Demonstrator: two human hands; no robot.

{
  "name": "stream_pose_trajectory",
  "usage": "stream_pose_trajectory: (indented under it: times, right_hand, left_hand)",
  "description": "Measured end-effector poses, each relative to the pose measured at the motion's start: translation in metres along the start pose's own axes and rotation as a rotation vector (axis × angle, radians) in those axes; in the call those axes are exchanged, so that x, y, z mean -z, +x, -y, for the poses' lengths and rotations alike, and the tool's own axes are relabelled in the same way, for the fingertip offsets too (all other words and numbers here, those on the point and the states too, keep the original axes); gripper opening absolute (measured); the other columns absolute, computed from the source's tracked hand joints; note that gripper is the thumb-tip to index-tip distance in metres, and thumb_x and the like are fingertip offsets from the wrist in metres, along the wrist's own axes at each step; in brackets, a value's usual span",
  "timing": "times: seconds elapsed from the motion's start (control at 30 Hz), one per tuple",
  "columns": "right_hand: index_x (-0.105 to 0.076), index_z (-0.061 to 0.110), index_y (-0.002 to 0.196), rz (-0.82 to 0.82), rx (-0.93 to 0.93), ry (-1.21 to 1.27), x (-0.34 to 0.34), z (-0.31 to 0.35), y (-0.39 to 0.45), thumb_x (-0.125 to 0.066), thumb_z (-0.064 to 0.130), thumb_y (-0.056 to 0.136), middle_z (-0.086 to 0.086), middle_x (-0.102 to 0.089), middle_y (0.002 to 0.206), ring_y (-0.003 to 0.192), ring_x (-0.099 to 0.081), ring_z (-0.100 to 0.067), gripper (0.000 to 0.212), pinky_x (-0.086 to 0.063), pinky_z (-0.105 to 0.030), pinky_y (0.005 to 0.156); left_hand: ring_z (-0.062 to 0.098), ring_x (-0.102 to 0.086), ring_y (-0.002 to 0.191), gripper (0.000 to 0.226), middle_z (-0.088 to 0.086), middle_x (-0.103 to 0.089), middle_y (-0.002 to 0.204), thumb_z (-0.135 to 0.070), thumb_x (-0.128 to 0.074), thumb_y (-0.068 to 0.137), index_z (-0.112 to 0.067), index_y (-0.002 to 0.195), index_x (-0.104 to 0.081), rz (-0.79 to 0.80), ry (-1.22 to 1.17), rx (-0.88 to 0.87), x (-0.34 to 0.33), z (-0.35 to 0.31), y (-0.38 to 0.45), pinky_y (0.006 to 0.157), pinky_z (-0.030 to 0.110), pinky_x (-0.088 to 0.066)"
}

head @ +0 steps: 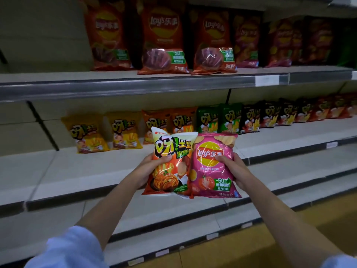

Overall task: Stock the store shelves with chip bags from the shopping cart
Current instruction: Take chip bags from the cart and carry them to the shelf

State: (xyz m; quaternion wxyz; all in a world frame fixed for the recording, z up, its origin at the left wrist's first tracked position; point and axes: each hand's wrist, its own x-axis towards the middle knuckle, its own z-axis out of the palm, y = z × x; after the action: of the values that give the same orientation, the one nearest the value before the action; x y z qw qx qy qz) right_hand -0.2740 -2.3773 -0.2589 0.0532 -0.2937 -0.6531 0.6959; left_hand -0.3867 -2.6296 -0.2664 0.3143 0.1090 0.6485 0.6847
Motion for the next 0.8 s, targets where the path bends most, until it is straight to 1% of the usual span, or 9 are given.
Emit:
stream_pose_trajectory:
  times: [0.13, 0.23, 0.3, 0.4, 0.5, 0.53, 0.63, 0.67, 0.8]
  right_hand:
    - [-0.041, 0.02, 0.126, -0.08, -0.014, 0.06, 0.022, -0.005, 0.004, -0.072, 0.025, 0.083, -0.01, -0.066, 0.111, 0.092, -0.069, -0.029, 0.053, -0.058, -0.041, 0.073]
    - [-0.041, 0.022, 0.125, -0.139, -0.022, 0.073, 0.044, -0.01, 0.004, -0.071, 0.026, 0.084, -0.008, -0.067, 0.106, 0.087, -0.069, -0.026, 0.051, -0.057, -0.034, 0.061]
    - [-0.041, 0.021, 0.124, -0.183, -0.026, 0.087, 0.064, -0.014, 0.003, -0.071, 0.027, 0.084, -0.008, -0.067, 0.105, 0.087, -0.069, -0.026, 0.05, -0.056, -0.034, 0.062]
    - [-0.04, 0.019, 0.125, -0.247, -0.043, 0.132, 0.104, -0.025, 0.002, -0.072, 0.027, 0.084, -0.01, -0.067, 0.106, 0.088, -0.069, -0.027, 0.052, -0.057, -0.036, 0.065]
    - [-0.041, 0.018, 0.125, -0.299, -0.042, 0.171, 0.152, -0.03, 0.0, -0.072, 0.028, 0.083, -0.01, -0.067, 0.107, 0.089, -0.07, -0.027, 0.053, -0.058, -0.037, 0.068]
    - [-0.041, 0.018, 0.125, -0.309, -0.037, 0.181, 0.169, -0.03, 0.0, -0.072, 0.028, 0.083, -0.01, -0.067, 0.108, 0.09, -0.07, -0.028, 0.054, -0.059, -0.039, 0.07]
    - [-0.041, 0.016, 0.128, -0.34, -0.005, 0.197, 0.229, -0.032, 0.0, -0.073, 0.028, 0.082, -0.012, -0.068, 0.109, 0.091, -0.07, -0.03, 0.057, -0.059, -0.041, 0.072]
    - [-0.041, 0.016, 0.129, -0.353, 0.002, 0.195, 0.248, -0.033, 0.001, -0.073, 0.028, 0.082, -0.012, -0.068, 0.11, 0.091, -0.07, -0.03, 0.059, -0.059, -0.04, 0.072]
    - [-0.041, 0.017, 0.131, -0.403, 0.009, 0.197, 0.331, -0.025, 0.0, -0.074, 0.029, 0.081, -0.012, -0.067, 0.11, 0.092, -0.069, -0.03, 0.061, -0.058, -0.04, 0.071]
  left_hand:
    - [0.023, -0.07, 0.095, 0.073, 0.003, -0.073, 0.104, -0.043, -0.087, 0.052, -0.024, 0.116, -0.058, 0.107, 0.037, 0.007, -0.014, -0.005, 0.036, 0.077, 0.035, -0.055]
    - [0.023, -0.07, 0.094, 0.056, 0.003, -0.073, 0.103, -0.034, -0.086, 0.063, -0.026, 0.111, -0.058, 0.178, 0.047, 0.035, -0.036, -0.003, 0.059, 0.076, 0.034, -0.055]
    - [0.025, -0.069, 0.096, 0.055, 0.004, -0.073, 0.105, -0.034, -0.085, 0.064, -0.027, 0.112, -0.058, 0.219, 0.056, 0.055, -0.057, -0.001, 0.075, 0.078, 0.036, -0.055]
    - [0.025, -0.07, 0.096, 0.075, 0.005, -0.073, 0.107, -0.046, -0.088, 0.05, -0.025, 0.115, -0.057, 0.302, 0.106, 0.062, -0.098, 0.0, 0.098, 0.077, 0.035, -0.056]
    - [0.024, -0.07, 0.095, 0.066, 0.004, -0.073, 0.103, -0.035, -0.084, 0.063, -0.022, 0.121, -0.055, 0.361, 0.132, 0.071, -0.149, 0.001, 0.118, 0.074, 0.034, -0.056]
    - [0.024, -0.07, 0.094, 0.068, 0.003, -0.073, 0.103, -0.037, -0.084, 0.062, -0.021, 0.122, -0.055, 0.378, 0.135, 0.07, -0.166, 0.001, 0.124, 0.073, 0.033, -0.057]
    - [0.023, -0.072, 0.09, 0.096, 0.003, -0.074, 0.101, -0.055, -0.091, 0.033, -0.023, 0.117, -0.056, 0.433, 0.157, 0.043, -0.229, 0.004, 0.14, 0.067, 0.03, -0.057]
    - [0.022, -0.072, 0.089, 0.098, 0.003, -0.074, 0.101, -0.056, -0.091, 0.03, -0.023, 0.116, -0.057, 0.451, 0.16, 0.03, -0.248, 0.004, 0.143, 0.066, 0.03, -0.058]
    - [0.027, -0.07, 0.095, 0.068, 0.007, -0.073, 0.107, -0.034, -0.084, 0.064, -0.018, 0.123, -0.054, 0.482, 0.155, 0.013, -0.335, 0.003, 0.16, 0.075, 0.035, -0.057]
